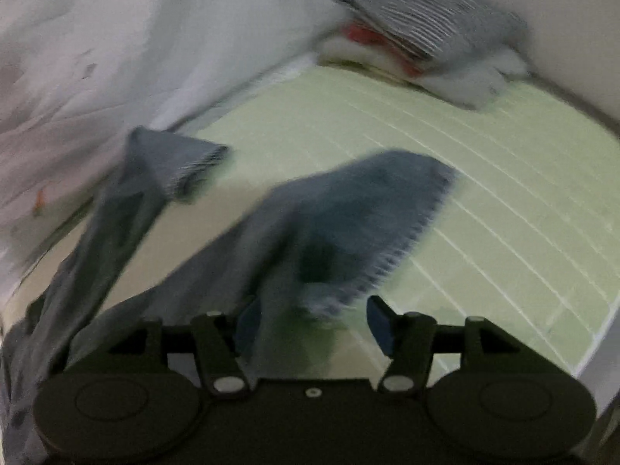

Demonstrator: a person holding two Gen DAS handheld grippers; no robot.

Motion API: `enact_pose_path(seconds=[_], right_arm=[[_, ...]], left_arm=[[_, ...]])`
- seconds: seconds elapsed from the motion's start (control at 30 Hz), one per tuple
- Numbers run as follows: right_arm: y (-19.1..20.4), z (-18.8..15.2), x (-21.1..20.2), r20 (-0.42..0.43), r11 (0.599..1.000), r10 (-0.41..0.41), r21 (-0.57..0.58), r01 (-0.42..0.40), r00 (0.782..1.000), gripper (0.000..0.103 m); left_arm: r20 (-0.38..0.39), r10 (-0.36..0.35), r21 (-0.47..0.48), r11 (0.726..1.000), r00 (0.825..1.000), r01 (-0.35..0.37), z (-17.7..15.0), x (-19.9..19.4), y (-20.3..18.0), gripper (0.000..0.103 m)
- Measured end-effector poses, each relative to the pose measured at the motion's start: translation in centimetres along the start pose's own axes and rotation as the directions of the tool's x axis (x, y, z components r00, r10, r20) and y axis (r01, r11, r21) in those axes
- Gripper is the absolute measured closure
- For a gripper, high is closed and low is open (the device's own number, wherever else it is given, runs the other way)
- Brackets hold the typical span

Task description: Fold clothes

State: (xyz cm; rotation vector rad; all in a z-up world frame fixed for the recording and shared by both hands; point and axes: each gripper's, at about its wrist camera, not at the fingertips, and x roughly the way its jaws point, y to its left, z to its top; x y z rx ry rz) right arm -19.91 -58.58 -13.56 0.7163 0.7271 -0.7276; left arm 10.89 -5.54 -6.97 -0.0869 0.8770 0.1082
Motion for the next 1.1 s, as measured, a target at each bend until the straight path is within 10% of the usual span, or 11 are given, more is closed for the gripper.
enact_pose_path(seconds=[0.2,0.47,0.53,0.63,0.97,1.1], right_arm=[[-3.0,-0.1,3.1,-0.043,0.988,0.063,0.146,-0.056,0.997,0.048],[-2.6,1.1,6.5,-0.068,0.993,0.116,0.035,-0.114,0.991,0.052],[-2.2,1.5,7.2,-0.088,0.991,0.121,-0.045,-0.126,0.989,0.083],[-2.4,2.1,6.5,-0.061,0.979,0.098,-0.173,-0.108,0.993,0.09],[-9.9,9.3,1.8,0.21,0.903,-0.131,-0.378,0.204,0.969,0.087],[-13.7,9.5,2.4,0.145,0.952,-0.137,-0.253,0.17,0.98,0.058]], left_arm=[[0.006,-0.084,0.125,0.989,0.996,0.083,-2.8,-2.5,-5.3,0.025],[0.004,-0.151,0.281,0.949,0.989,0.144,-7.3,-6.8,-10.6,0.025],[0.011,-0.166,0.311,0.938,0.986,0.154,-8.4,-7.9,-11.4,0.024],[0.005,-0.16,0.304,0.941,0.987,0.151,-10.0,-8.9,-12.3,0.023],[-0.02,-0.134,0.272,0.953,0.991,0.134,-15.1,-12.1,-14.8,0.023],[-0.031,-0.124,0.259,0.957,0.992,0.127,-17.1,-13.3,-15.9,0.023]])
